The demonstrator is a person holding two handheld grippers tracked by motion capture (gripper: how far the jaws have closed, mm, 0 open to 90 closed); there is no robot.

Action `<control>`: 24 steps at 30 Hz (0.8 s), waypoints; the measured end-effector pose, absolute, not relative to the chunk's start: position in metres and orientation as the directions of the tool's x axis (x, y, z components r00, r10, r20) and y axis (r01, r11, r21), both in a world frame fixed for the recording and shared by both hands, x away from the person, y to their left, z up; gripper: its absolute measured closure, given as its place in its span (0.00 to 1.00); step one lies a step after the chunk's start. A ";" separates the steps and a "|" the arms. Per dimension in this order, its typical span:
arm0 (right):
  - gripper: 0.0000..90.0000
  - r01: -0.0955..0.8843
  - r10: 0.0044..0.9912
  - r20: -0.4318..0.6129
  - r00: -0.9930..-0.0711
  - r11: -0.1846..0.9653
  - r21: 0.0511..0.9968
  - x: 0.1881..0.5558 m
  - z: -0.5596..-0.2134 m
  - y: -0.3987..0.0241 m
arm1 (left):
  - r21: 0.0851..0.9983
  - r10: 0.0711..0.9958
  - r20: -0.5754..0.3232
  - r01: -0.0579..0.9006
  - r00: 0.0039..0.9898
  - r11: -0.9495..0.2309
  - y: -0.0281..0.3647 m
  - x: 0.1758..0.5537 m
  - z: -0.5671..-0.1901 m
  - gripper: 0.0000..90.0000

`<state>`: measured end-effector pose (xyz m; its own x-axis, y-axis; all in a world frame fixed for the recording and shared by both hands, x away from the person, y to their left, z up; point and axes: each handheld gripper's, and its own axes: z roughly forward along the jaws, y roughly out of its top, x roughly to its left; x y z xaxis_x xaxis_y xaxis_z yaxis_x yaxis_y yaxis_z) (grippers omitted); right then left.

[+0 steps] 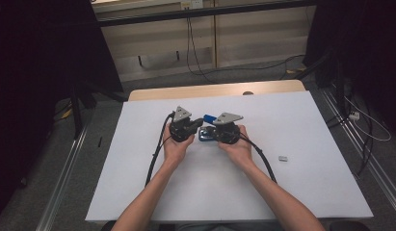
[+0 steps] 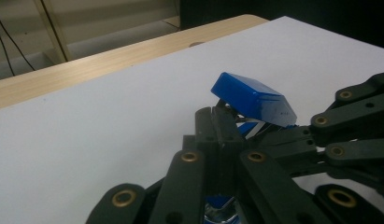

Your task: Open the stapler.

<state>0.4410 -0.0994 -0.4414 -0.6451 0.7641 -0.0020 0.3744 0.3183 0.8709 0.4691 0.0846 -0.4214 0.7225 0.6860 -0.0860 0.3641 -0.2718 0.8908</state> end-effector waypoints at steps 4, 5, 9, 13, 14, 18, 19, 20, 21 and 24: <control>1.00 0.361 0.767 -0.020 -0.642 0.326 0.874 0.442 -0.441 -0.092 | 0.892 0.683 -0.083 0.360 0.726 -0.274 0.083 0.469 -0.419 1.00; 1.00 0.360 0.770 -0.028 -0.637 0.330 0.873 0.442 -0.441 -0.091 | 0.893 0.683 -0.086 0.360 0.725 -0.269 0.083 0.470 -0.419 1.00; 1.00 0.363 0.795 -0.035 -0.606 0.315 0.877 0.443 -0.442 -0.089 | 0.890 0.681 -0.082 0.360 0.728 -0.278 0.083 0.471 -0.418 1.00; 1.00 0.359 0.807 -0.033 -0.589 0.298 0.885 0.444 -0.440 -0.092 | 0.888 0.683 -0.090 0.369 0.725 -0.274 0.084 0.472 -0.419 1.00; 1.00 0.358 0.808 -0.037 -0.589 0.301 0.884 0.444 -0.440 -0.092 | 0.887 0.686 -0.095 0.374 0.721 -0.270 0.084 0.472 -0.420 1.00; 1.00 0.356 0.810 -0.057 -0.583 0.318 0.879 0.443 -0.440 -0.091 | 0.877 0.687 -0.068 0.371 0.723 -0.305 0.084 0.471 -0.421 1.00; 1.00 0.353 0.809 -0.058 -0.584 0.318 0.880 0.443 -0.440 -0.092 | 0.875 0.688 -0.069 0.376 0.722 -0.306 0.085 0.471 -0.421 1.00; 1.00 0.354 0.809 -0.057 -0.585 0.318 0.880 0.443 -0.440 -0.092 | 0.873 0.690 -0.074 0.382 0.720 -0.304 0.086 0.472 -0.422 1.00; 1.00 0.353 0.809 -0.058 -0.585 0.318 0.880 0.443 -0.440 -0.092 | 0.871 0.693 -0.069 0.382 0.718 -0.309 0.086 0.473 -0.424 1.00; 1.00 0.353 0.811 -0.057 -0.582 0.315 0.881 0.443 -0.440 -0.092 | 0.860 0.691 -0.078 0.399 0.719 -0.318 0.086 0.475 -0.428 1.00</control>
<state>0.4431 -0.0919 -0.4401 -0.5823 0.8110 -0.0571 0.3530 0.3155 0.8808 0.4749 0.0856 -0.4279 0.7191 0.6905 -0.0782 0.3989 -0.3181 0.8601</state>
